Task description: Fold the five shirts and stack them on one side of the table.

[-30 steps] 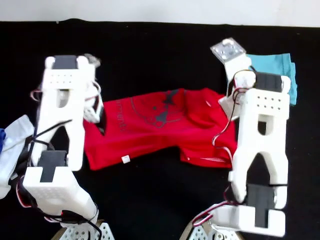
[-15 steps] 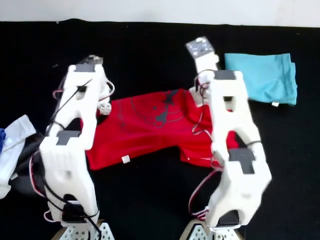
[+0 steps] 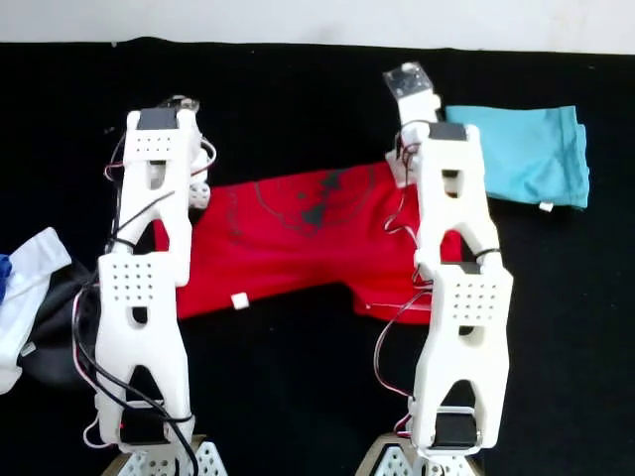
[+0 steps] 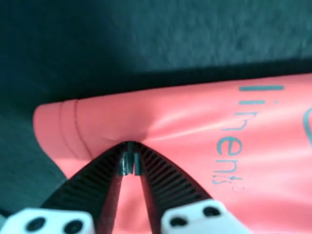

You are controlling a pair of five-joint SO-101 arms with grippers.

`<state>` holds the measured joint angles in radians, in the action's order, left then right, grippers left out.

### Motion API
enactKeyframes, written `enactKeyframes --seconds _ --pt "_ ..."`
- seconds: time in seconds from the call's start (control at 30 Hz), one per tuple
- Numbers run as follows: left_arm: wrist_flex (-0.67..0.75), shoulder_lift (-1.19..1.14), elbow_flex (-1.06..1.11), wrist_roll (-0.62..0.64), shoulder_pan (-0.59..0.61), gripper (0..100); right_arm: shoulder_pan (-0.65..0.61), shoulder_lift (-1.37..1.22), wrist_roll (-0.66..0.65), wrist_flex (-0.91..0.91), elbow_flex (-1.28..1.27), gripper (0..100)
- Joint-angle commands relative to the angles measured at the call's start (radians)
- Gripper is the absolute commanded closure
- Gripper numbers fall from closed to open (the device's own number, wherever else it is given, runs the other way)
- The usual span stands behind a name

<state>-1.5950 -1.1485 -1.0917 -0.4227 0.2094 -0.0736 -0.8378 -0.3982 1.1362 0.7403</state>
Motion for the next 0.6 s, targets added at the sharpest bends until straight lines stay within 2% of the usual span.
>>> enactKeyframes --seconds 0.0,0.2,0.33,0.47,0.57 --pt "-0.014 -0.116 -0.26 -0.025 0.077 99 0.016 0.015 0.012 0.14 0.171 96.6" --pt "-0.141 -0.14 -0.493 -0.018 0.082 99 0.018 0.015 0.012 0.433 0.432 96.6" --pt "-0.181 -0.093 -0.553 -0.015 0.07 99 0.016 0.008 0.012 0.541 0.598 96.6" --pt "-0.187 0.035 -0.427 0.032 0.07 99 -0.002 0.016 0.015 0.631 0.71 96.6" --pt "-0.187 0.223 -0.145 0.054 0.07 99 -0.004 0.019 0.015 0.631 0.771 96.6"
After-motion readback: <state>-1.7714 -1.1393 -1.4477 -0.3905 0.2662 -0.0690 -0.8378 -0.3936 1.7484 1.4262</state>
